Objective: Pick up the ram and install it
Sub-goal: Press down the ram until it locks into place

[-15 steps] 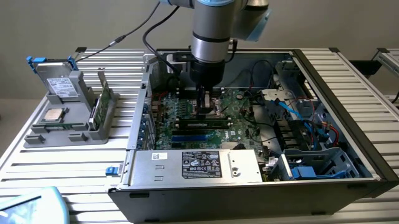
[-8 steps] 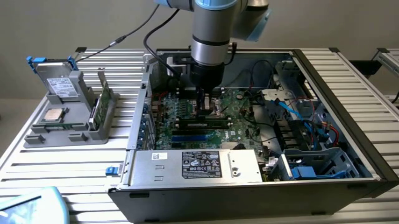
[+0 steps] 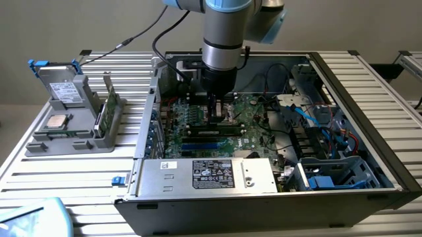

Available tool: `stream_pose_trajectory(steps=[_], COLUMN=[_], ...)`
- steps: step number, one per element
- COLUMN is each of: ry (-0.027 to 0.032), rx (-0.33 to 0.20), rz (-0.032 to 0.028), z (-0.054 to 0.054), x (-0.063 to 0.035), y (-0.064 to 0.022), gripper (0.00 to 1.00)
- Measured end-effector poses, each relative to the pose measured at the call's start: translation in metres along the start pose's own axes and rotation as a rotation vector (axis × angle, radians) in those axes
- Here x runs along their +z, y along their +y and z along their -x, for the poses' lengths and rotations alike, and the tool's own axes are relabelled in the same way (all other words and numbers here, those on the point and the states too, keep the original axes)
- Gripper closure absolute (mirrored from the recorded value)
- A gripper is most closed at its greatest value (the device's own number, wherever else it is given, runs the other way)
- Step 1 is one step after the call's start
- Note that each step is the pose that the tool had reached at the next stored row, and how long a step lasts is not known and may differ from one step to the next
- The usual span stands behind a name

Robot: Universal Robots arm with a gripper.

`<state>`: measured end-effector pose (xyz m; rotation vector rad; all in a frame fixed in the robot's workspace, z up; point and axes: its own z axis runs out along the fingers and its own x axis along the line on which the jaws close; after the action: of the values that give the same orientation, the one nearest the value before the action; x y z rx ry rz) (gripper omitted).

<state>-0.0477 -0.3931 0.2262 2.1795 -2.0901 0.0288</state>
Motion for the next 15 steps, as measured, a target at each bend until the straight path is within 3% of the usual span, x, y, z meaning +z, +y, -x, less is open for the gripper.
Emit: stream_pose_trajectory(steps=[3, 6, 12, 15], ry=[0.0017, 0.0018, 0.0016, 0.0016], rx=[0.0, -0.001, -0.001, -0.001], rz=[0.007, 0.0077, 0.0128, 0.013], z=[-0.001, -0.002, -0.006, -0.006], x=[-0.0083, -0.009, -0.0101, -0.0102], y=[0.0009, -0.0005, -0.0157, -0.0171], gripper=[0.9, 0.9, 0.9, 0.9])
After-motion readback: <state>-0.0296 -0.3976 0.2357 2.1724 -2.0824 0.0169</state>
